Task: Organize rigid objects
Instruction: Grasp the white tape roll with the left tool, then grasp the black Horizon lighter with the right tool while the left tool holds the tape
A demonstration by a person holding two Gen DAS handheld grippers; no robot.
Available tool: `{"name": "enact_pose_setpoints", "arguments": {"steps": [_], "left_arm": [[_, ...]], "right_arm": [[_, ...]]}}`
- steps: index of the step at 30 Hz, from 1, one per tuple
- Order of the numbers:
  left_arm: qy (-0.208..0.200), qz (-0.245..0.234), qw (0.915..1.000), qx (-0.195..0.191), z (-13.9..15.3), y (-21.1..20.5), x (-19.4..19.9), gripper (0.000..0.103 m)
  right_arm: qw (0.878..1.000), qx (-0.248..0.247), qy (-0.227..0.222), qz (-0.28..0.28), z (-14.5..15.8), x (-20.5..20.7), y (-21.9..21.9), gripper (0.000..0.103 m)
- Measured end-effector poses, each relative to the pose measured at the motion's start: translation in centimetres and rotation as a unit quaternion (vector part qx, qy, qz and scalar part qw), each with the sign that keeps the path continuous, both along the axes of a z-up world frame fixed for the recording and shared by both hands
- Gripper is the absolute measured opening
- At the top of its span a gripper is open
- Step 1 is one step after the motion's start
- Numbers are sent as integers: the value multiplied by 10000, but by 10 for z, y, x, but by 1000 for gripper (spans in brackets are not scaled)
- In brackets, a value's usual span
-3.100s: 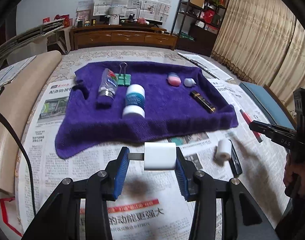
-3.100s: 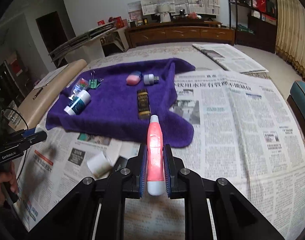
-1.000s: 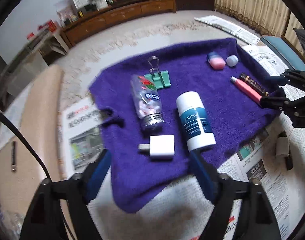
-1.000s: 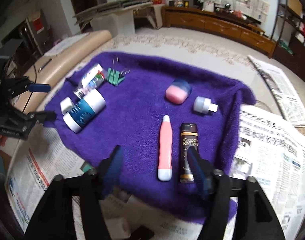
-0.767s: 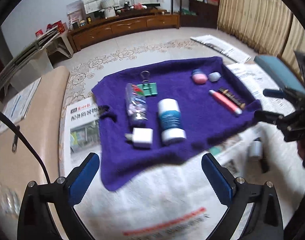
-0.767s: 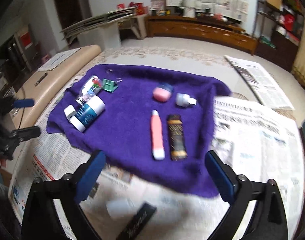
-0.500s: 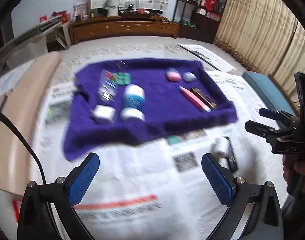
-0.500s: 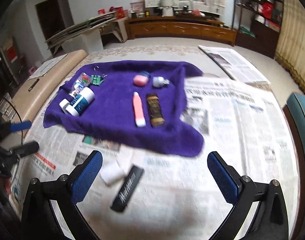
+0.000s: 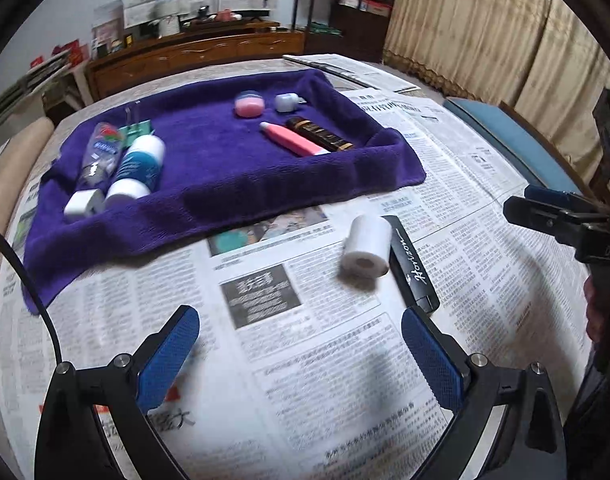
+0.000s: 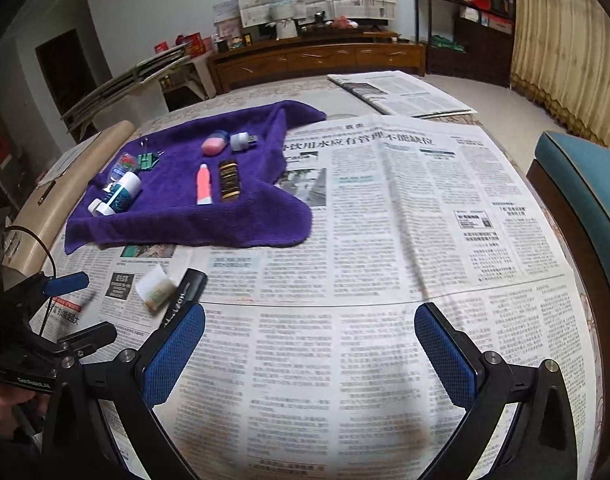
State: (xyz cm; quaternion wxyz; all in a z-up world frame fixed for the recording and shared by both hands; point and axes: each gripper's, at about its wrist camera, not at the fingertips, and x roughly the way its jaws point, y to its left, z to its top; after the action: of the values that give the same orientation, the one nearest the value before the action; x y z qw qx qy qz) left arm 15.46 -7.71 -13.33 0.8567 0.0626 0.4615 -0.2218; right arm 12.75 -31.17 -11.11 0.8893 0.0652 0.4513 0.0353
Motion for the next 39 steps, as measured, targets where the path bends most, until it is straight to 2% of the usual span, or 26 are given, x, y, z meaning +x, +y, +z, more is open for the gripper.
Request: {"name": "enact_pose_setpoints", "arguments": {"steps": [2, 5, 8, 10, 13, 18, 23, 26, 31, 39], "left_arm": [[-65, -107, 9998, 137, -3, -9, 5, 101], [-168, -339, 9983, 439, -8, -21, 10, 95], [-122, -589, 9966, 569, -15, -31, 12, 93], [-165, -671, 9964, 499, -16, -35, 13, 89], [-230, -779, 9958, 424, -15, -39, 14, 80], [-316, -1034, 9934, 373, -11, -47, 16, 52], [-321, -1268, 9907, 371, -9, -55, 17, 39], [-377, -1312, 9901, 340, -9, -59, 16, 28], [-456, -1171, 9913, 405, -9, -57, 12, 28], [-448, -646, 9966, 245, 4, -12, -3, 28]], "right_arm": [[10000, 11, 3, -37, -2, -1, -5, 103], [10000, -26, 41, -66, -6, -2, -10, 103], [9999, -30, 44, -87, -7, -2, -15, 103], [9999, 9, 43, -113, -6, -2, -18, 103], [9999, 16, 22, -140, -5, -2, -20, 103], [9998, 10, 57, -172, -8, -1, -22, 103], [9998, -30, 92, -166, -9, 0, -19, 103], [9999, -61, 111, -116, -10, 1, -15, 103], [9998, -109, 144, 3, -14, 1, -6, 103], [9987, -250, 108, 419, -16, 1, 38, 103]]}}
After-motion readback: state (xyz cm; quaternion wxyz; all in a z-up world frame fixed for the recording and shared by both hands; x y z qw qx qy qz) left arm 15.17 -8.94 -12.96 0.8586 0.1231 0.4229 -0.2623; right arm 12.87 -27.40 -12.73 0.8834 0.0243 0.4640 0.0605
